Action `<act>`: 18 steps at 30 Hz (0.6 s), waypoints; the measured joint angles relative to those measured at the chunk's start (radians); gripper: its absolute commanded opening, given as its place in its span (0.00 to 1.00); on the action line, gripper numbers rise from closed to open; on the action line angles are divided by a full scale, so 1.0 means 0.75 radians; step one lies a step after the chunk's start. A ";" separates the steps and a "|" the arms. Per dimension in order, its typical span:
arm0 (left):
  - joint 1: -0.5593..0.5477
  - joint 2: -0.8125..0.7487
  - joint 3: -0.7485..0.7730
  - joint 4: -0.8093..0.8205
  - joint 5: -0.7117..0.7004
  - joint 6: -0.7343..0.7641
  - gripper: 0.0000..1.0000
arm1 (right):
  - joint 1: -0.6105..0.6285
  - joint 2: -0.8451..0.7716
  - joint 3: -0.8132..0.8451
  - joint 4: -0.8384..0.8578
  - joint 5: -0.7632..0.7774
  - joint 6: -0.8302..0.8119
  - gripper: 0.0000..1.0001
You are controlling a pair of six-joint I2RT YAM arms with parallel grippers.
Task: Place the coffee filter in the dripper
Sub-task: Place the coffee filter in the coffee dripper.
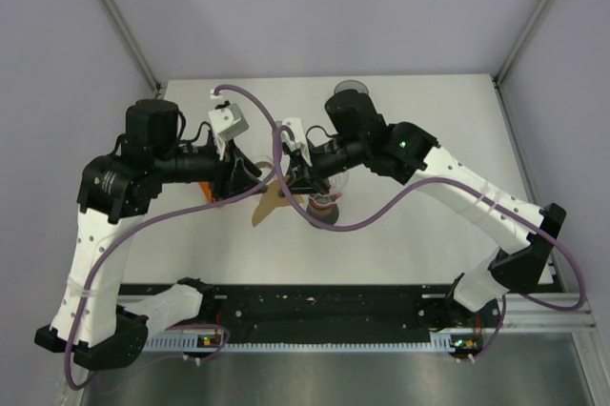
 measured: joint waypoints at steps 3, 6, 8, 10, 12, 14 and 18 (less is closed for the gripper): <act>0.000 0.000 0.010 -0.001 0.021 0.013 0.38 | 0.000 -0.003 -0.010 0.003 -0.001 -0.015 0.00; 0.000 -0.009 0.012 -0.001 0.078 0.053 0.45 | -0.001 -0.018 -0.037 0.000 0.000 -0.025 0.00; 0.000 -0.020 0.011 -0.001 0.106 0.072 0.53 | -0.005 -0.025 -0.041 0.000 0.000 -0.028 0.00; 0.000 -0.035 0.012 0.004 0.119 0.087 0.58 | -0.017 -0.040 -0.048 0.010 0.001 -0.022 0.00; 0.000 -0.049 0.011 0.023 0.119 0.090 0.61 | -0.033 -0.063 -0.065 0.037 0.007 -0.003 0.00; 0.000 -0.057 0.011 0.065 0.104 0.083 0.64 | -0.054 -0.101 -0.100 0.089 0.020 0.032 0.00; 0.000 -0.060 0.008 0.172 0.048 0.056 0.72 | -0.101 -0.170 -0.145 0.181 0.049 0.116 0.00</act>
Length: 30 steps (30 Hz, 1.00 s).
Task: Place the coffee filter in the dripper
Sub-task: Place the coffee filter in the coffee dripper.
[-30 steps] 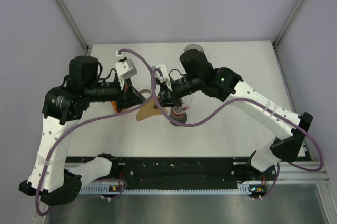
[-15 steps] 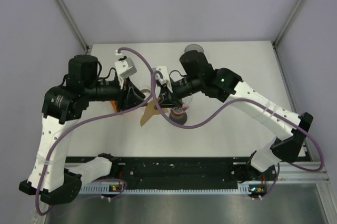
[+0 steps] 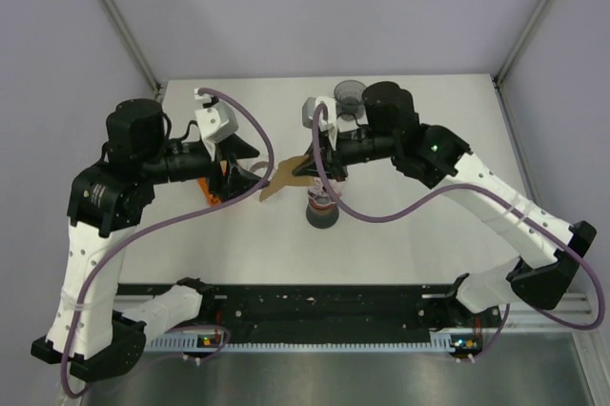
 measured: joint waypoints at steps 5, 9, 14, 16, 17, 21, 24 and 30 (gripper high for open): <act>0.013 -0.011 -0.022 0.091 -0.036 -0.026 0.81 | -0.014 -0.039 0.012 0.076 0.008 0.067 0.00; 0.016 -0.047 -0.083 0.145 -0.044 -0.045 0.83 | -0.014 -0.042 0.023 0.111 0.004 0.113 0.00; 0.016 -0.060 -0.102 0.196 -0.036 -0.052 0.84 | -0.014 -0.043 0.021 0.174 0.009 0.160 0.00; 0.016 -0.068 -0.110 0.214 -0.030 -0.060 0.84 | -0.014 -0.044 0.021 0.197 0.016 0.175 0.00; 0.016 -0.072 -0.114 0.222 -0.025 -0.062 0.85 | -0.014 -0.044 0.021 0.211 0.023 0.183 0.00; 0.016 -0.110 -0.138 0.270 -0.013 -0.073 0.90 | -0.014 -0.056 0.009 0.262 0.058 0.223 0.00; 0.016 -0.151 -0.175 0.307 -0.008 -0.071 0.92 | -0.014 -0.084 -0.026 0.316 0.071 0.264 0.00; 0.016 -0.165 -0.190 0.345 0.027 -0.081 0.90 | -0.016 -0.120 -0.089 0.453 0.081 0.346 0.00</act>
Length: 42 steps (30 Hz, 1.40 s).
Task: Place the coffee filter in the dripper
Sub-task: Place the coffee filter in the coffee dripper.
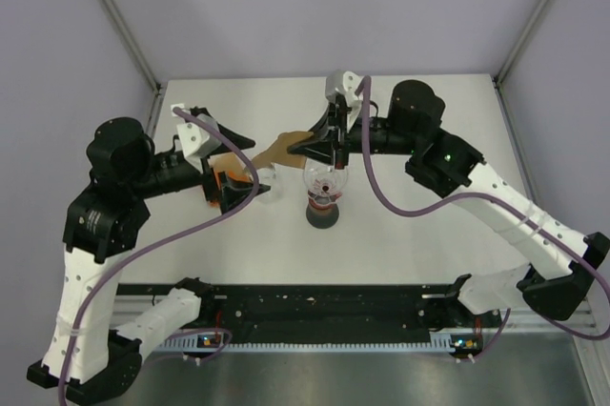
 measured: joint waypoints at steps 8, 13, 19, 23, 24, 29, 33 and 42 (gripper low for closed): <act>0.000 0.005 -0.009 0.024 -0.002 -0.011 0.33 | -0.001 -0.014 -0.074 0.184 0.004 0.134 0.00; 0.000 0.015 -0.010 0.036 0.016 -0.006 0.01 | -0.001 -0.028 -0.108 0.254 -0.040 0.175 0.00; 0.000 0.020 -0.010 0.032 0.061 0.001 0.00 | -0.001 -0.029 -0.112 0.279 -0.077 0.195 0.00; 0.000 0.020 -0.007 0.007 0.057 0.003 0.00 | -0.002 -0.033 -0.126 0.286 -0.104 0.195 0.18; 0.000 0.020 -0.003 -0.003 0.051 0.008 0.00 | -0.004 -0.033 -0.126 0.284 -0.117 0.196 0.39; 0.000 0.040 0.064 -0.115 0.018 0.136 0.00 | -0.049 -0.049 -0.126 0.216 -0.225 0.175 0.78; 0.000 0.073 0.119 -0.298 -0.012 0.336 0.00 | -0.108 -0.083 -0.112 0.089 -0.258 0.110 0.76; -0.003 0.184 0.242 -0.645 -0.138 0.717 0.00 | -0.099 0.032 0.205 -0.224 -0.331 0.021 0.58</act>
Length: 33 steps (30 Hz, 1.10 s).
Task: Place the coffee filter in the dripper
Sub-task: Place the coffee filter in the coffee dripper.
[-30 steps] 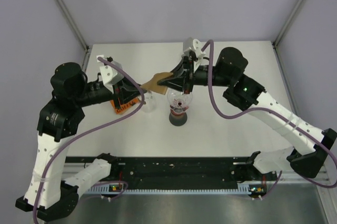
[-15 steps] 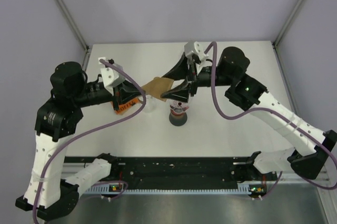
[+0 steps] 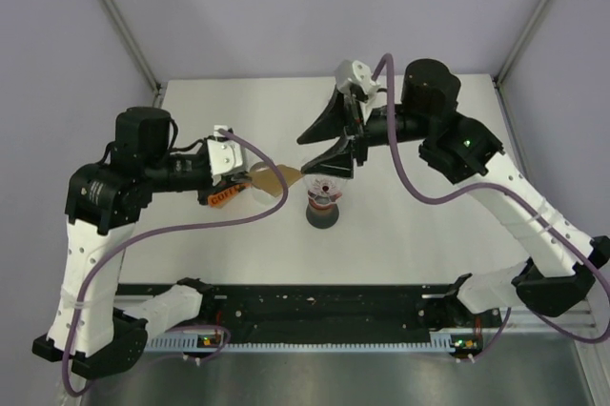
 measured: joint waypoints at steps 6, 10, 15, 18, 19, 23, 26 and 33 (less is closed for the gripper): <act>-0.001 0.014 0.000 -0.059 -0.036 0.066 0.00 | 0.094 0.073 0.074 -0.139 0.035 -0.049 0.46; -0.002 0.014 0.000 -0.072 -0.037 0.081 0.00 | 0.106 0.105 0.095 -0.189 0.106 -0.062 0.40; -0.002 0.014 0.000 -0.076 -0.037 0.085 0.00 | 0.117 0.161 0.144 -0.216 0.151 -0.062 0.37; -0.002 0.014 0.000 -0.080 -0.037 0.085 0.00 | 0.127 0.172 0.147 -0.225 0.154 -0.062 0.32; -0.003 0.014 0.000 -0.080 -0.037 0.085 0.00 | 0.132 0.176 0.153 -0.235 0.154 -0.062 0.30; -0.003 0.014 0.000 -0.080 -0.037 0.085 0.00 | 0.140 0.188 0.166 -0.243 0.151 -0.061 0.27; -0.003 0.014 0.000 -0.080 -0.037 0.084 0.00 | 0.143 0.199 0.172 -0.242 0.147 -0.060 0.23; -0.005 0.014 0.000 -0.080 -0.037 0.084 0.00 | 0.153 0.227 0.180 -0.242 0.139 -0.058 0.15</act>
